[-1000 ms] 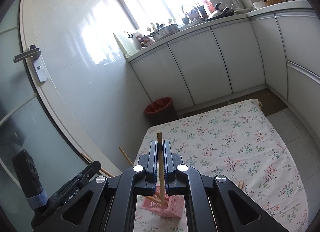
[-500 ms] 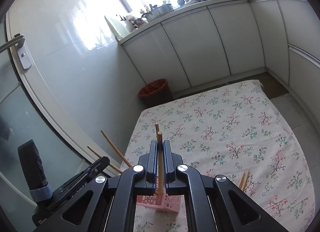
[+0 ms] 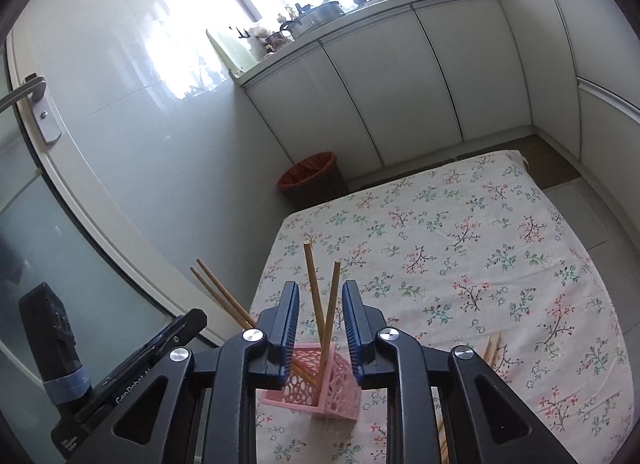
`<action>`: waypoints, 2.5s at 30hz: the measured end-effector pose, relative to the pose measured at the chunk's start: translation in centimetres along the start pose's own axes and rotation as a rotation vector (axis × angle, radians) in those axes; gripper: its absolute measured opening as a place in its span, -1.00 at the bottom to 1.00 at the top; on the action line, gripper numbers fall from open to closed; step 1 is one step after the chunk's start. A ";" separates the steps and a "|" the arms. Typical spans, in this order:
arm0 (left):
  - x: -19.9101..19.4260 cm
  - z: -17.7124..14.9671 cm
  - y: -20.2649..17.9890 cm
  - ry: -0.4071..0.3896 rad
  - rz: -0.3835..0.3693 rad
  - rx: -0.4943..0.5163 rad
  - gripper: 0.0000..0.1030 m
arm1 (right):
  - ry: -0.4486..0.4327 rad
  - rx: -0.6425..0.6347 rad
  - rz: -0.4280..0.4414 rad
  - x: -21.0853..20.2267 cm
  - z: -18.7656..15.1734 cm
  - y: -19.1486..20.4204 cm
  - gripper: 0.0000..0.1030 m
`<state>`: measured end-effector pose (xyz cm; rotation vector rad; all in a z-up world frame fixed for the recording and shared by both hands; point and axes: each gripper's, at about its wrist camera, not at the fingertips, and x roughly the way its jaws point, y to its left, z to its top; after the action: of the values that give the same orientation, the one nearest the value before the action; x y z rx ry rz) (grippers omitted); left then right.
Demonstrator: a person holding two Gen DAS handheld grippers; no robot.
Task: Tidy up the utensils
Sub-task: 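Move the left tool back to the pile and grasp another chopstick, then lift the chopstick upright with the left tool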
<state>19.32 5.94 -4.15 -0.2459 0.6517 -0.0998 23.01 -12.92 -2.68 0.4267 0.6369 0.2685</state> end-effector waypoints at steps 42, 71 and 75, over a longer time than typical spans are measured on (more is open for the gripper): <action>12.0 -11.9 -13.5 0.572 -0.058 0.255 -0.45 | 0.381 0.039 -0.415 -4.8 -6.7 -15.3 0.47; 12.8 -12.1 -13.4 0.517 -0.032 0.296 -0.89 | 0.409 0.068 -0.456 -4.4 -6.7 -16.9 0.47; 9.4 -11.1 -12.6 0.462 -0.059 0.312 -0.89 | 0.411 0.069 -0.453 -5.2 -7.2 -15.6 0.47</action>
<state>19.78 -10.02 -14.91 0.0649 1.0751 -0.3178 16.20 -26.43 -12.46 0.2823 1.1258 -0.1033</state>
